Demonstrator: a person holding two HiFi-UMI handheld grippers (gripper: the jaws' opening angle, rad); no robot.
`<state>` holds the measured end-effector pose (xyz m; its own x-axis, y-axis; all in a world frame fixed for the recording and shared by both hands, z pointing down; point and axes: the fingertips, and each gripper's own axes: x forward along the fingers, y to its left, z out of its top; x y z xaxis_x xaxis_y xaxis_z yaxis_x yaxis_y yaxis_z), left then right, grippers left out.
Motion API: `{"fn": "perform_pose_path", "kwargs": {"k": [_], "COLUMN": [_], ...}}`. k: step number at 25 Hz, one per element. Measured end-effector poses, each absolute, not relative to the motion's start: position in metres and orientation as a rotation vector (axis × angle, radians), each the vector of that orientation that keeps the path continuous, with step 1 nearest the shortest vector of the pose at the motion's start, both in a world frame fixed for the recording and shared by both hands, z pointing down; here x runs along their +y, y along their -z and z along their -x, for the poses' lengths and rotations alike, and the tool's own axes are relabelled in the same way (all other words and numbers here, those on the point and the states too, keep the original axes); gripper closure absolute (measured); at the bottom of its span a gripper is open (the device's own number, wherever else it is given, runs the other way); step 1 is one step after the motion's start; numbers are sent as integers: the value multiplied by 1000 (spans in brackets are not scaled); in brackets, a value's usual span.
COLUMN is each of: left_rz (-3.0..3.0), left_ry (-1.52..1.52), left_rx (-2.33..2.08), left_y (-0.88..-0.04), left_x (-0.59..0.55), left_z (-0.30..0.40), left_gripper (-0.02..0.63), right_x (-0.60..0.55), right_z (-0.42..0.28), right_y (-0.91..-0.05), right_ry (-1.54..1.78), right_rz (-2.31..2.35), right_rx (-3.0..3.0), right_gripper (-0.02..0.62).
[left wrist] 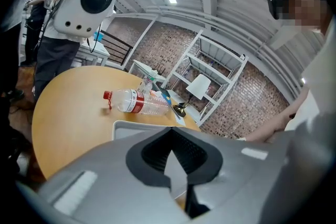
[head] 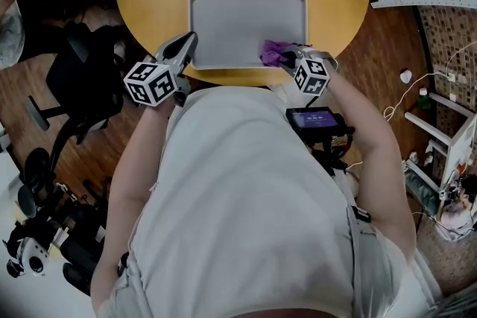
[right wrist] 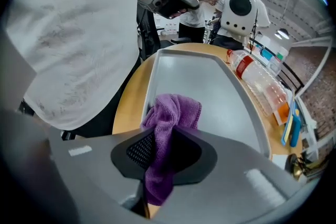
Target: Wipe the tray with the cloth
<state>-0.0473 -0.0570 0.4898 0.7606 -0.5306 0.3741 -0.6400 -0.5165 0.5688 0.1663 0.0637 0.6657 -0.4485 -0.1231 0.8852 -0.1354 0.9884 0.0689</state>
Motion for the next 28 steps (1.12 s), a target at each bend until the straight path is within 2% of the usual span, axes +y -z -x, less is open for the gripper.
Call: {"fn": "perform_pose_path", "kwargs": {"k": [4, 10, 16, 17, 18, 28], "left_rz": [-2217, -2191, -2163, -2159, -2155, -2118], "left_ry": [-196, -187, -189, -188, -188, -172], "left_rx": [-906, -972, -999, -1004, -1010, -1084], "left_y": [-496, -491, -497, -498, -497, -489], "left_x": [-60, -53, -55, -55, -55, -42], "left_z": [55, 76, 80, 80, 81, 95], "left_gripper": [606, 606, 606, 606, 606, 606], "right_x": [58, 51, 17, 7, -3, -101], "right_z": [-138, -134, -135, -137, -139, -149], "right_y": [-671, -666, -669, -669, -668, -655], "right_ry": [-7, 45, 29, 35, 42, 106], "right_rz": [-113, -39, -32, -53, -74, -214], "right_rx": [-2078, -2085, -2097, -2094, -2090, -2020], "right_gripper": [531, 524, 463, 468, 505, 515]}}
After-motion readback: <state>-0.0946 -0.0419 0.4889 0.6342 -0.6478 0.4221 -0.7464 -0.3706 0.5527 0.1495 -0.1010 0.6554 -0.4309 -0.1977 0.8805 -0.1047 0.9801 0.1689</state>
